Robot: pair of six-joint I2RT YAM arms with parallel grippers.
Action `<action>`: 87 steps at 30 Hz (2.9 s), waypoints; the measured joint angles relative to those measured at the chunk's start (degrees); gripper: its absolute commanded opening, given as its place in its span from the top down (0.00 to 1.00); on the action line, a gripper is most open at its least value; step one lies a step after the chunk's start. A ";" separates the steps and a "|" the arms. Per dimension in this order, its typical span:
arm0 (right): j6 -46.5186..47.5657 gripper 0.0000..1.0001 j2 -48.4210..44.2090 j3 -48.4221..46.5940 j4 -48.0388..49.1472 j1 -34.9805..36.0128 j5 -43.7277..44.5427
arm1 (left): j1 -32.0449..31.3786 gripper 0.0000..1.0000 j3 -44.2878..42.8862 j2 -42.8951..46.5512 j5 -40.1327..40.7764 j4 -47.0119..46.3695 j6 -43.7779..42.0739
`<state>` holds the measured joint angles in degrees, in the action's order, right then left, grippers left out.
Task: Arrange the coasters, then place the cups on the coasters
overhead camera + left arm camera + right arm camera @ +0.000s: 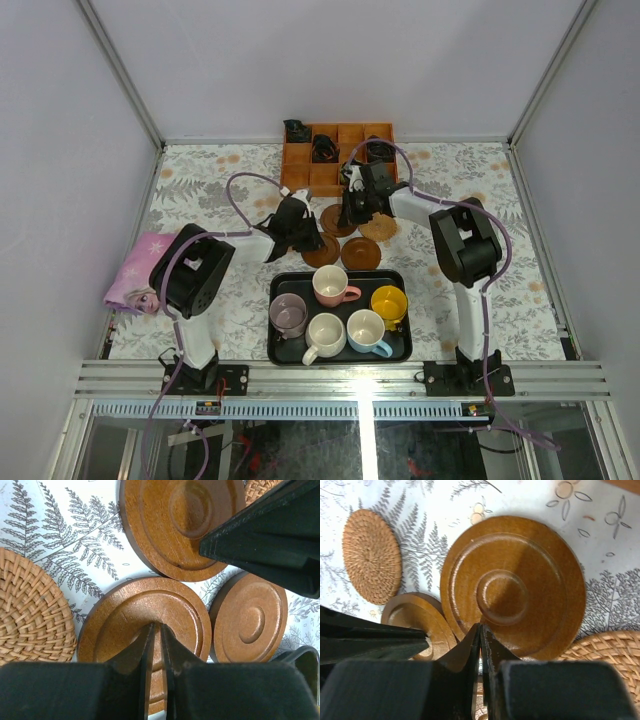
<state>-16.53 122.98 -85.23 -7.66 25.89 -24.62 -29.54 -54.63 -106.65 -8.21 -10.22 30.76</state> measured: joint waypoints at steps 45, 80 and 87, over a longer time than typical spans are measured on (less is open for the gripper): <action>-2.34 0.96 -8.41 9.25 -2.86 -12.13 20.48 | 11.96 0.90 -9.14 -4.50 7.04 5.09 -2.25; 4.04 0.89 -22.38 22.51 -11.80 4.07 16.13 | 16.28 0.88 4.39 19.63 16.85 14.36 1.51; 3.56 0.89 -17.07 20.00 -10.08 5.29 14.38 | 17.40 0.88 7.04 20.50 17.46 14.49 1.53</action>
<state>-12.97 105.91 -65.23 -17.74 31.18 -10.24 -12.14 -47.59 -86.15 9.26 4.27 32.29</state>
